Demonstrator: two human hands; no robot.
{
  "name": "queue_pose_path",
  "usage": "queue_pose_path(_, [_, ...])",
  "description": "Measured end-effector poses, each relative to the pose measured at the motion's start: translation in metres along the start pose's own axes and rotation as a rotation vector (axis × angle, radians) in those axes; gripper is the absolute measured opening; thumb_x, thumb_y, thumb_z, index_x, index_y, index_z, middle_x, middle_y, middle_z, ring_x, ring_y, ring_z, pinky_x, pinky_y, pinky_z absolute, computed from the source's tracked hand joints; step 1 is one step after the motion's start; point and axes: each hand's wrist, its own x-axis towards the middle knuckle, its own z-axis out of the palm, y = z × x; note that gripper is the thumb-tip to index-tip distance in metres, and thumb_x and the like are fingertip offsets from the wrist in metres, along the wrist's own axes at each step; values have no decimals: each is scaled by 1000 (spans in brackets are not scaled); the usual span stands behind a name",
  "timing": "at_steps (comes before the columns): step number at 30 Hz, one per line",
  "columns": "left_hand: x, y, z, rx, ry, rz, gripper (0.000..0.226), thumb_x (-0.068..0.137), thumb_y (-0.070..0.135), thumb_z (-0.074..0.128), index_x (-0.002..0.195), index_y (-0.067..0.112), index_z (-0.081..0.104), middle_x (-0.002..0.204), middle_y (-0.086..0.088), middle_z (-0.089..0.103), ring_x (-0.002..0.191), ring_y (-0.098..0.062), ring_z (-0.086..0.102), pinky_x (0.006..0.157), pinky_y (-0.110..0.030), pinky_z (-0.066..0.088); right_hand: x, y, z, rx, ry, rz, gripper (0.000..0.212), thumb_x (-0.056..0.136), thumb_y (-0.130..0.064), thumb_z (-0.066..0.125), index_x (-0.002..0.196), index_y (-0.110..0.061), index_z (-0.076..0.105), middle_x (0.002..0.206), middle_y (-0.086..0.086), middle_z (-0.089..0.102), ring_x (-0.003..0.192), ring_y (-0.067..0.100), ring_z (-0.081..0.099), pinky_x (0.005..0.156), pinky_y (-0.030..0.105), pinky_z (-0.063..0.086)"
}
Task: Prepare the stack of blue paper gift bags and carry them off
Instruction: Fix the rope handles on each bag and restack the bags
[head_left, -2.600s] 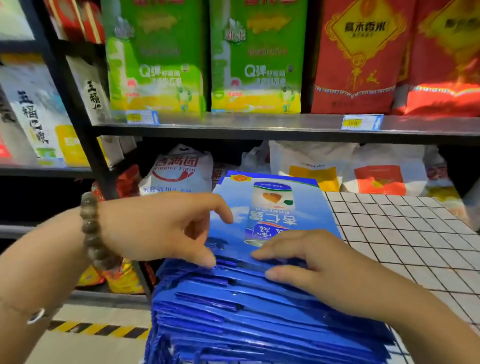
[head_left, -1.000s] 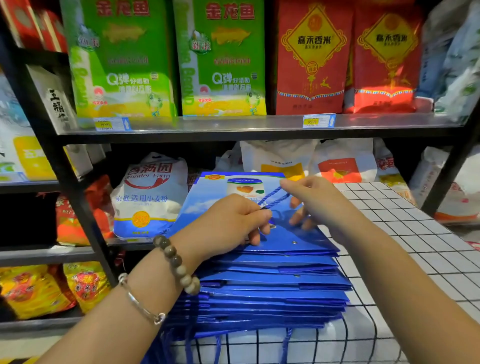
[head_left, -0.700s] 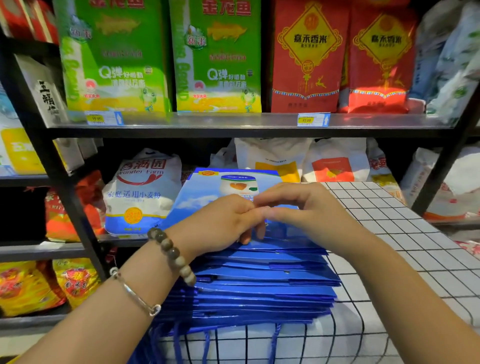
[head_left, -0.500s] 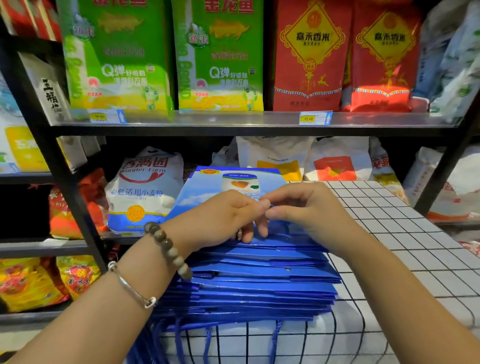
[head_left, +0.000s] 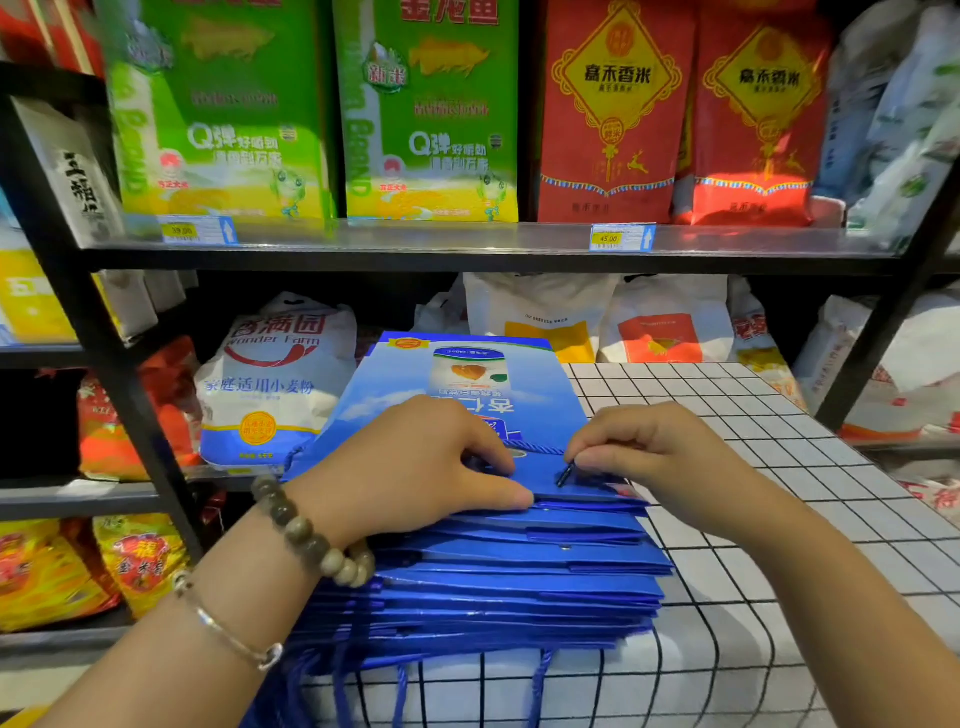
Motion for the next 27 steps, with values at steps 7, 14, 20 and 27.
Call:
queue_pose_path(7, [-18, -3, -7, -24, 37, 6, 28, 68, 53, 70, 89, 34, 74, 91, 28, 65, 88, 8, 56, 78, -15, 42, -2, -1, 4, -1, -36, -38, 28, 82, -3, 62, 68, -26, 68, 69, -18, 68, 67, -3, 60, 64, 9, 44])
queue_pose_path(14, [-21, -3, -8, -49, 64, 14, 45, 53, 74, 60, 92, 52, 62, 91, 22, 68, 89, 4, 59, 77, -20, 43, -1, -6, 5, 90, -71, -33, 29, 83, 1, 59, 67, -21, 68, 68, -14, 68, 63, -3, 60, 60, 8, 43])
queue_pose_path(20, [-23, -1, -8, -69, 81, 22, 32, 53, 70, 66, 81, 59, 54, 92, 30, 64, 87, 7, 59, 77, -19, 44, -1, -3, 6, 100, -64, -25, 27, 82, 1, 60, 68, -20, 68, 66, -10, 68, 63, -2, 60, 60, 8, 44])
queue_pose_path(27, [-24, 0, -7, -69, 145, 43, 18, 67, 55, 71, 82, 45, 69, 86, 30, 65, 83, 5, 60, 75, -20, 43, 4, -11, 2, -38, -128, -29, 27, 82, -4, 62, 68, -26, 66, 66, -16, 67, 65, -2, 61, 64, 7, 44])
